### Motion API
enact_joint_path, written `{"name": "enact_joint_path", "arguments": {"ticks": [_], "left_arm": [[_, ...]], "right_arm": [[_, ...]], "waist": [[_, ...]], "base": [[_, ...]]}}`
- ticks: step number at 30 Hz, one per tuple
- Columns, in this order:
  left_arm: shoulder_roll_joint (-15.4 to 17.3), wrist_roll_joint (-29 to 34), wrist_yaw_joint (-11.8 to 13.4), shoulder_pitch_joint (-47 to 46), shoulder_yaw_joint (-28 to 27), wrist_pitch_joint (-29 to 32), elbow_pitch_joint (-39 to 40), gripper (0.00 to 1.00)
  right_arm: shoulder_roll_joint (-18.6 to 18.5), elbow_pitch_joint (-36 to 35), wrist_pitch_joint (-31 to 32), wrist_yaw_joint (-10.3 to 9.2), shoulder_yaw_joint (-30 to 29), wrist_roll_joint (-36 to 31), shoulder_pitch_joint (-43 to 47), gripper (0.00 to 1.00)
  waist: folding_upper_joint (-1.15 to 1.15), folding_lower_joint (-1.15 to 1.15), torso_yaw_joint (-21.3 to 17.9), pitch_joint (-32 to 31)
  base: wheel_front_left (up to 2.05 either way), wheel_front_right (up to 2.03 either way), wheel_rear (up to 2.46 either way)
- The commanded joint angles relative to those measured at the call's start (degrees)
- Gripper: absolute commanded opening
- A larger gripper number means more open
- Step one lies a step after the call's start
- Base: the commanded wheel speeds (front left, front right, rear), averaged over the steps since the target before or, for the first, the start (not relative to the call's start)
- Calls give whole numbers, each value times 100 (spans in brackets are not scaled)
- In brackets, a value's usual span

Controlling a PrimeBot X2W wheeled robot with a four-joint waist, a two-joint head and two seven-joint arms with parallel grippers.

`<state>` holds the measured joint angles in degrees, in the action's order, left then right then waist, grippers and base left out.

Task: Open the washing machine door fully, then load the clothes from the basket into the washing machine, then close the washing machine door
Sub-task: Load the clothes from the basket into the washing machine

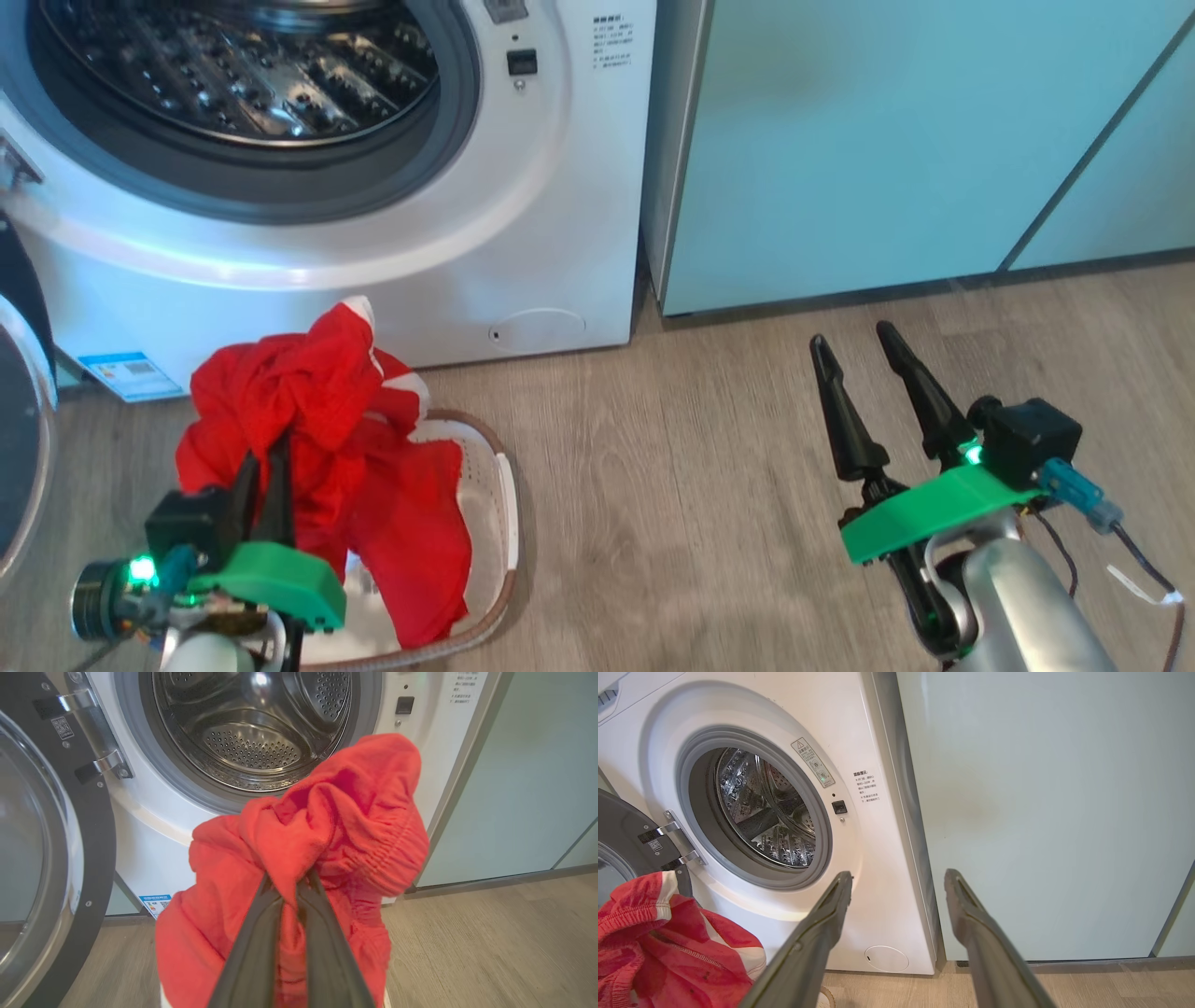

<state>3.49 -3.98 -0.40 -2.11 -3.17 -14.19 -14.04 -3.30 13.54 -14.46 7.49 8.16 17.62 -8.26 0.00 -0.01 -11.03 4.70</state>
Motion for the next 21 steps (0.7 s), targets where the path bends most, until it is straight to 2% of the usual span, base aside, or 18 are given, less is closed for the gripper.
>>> {"name": "enact_joint_path", "arguments": {"ticks": [1, 9, 21], "left_arm": [[10, -15, -23, -98, -155, -81, 259, 0], [-56, -288, 12, 284, -67, -81, 797, 0], [-60, -455, 157, 277, 105, -81, 1011, 0]], "right_arm": [[-27, -165, -54, 0, 144, -49, -95, 100], [-37, -172, -54, 0, 108, -49, 32, 100], [-20, -213, -54, 0, 99, -36, -5, 100]], "waist": [[0, 1, -7, -61], [0, 1, 44, -198], [0, 1, 78, -70]], "base": [[0, 0, 0], [0, 0, 0], [0, 0, 0]]}}
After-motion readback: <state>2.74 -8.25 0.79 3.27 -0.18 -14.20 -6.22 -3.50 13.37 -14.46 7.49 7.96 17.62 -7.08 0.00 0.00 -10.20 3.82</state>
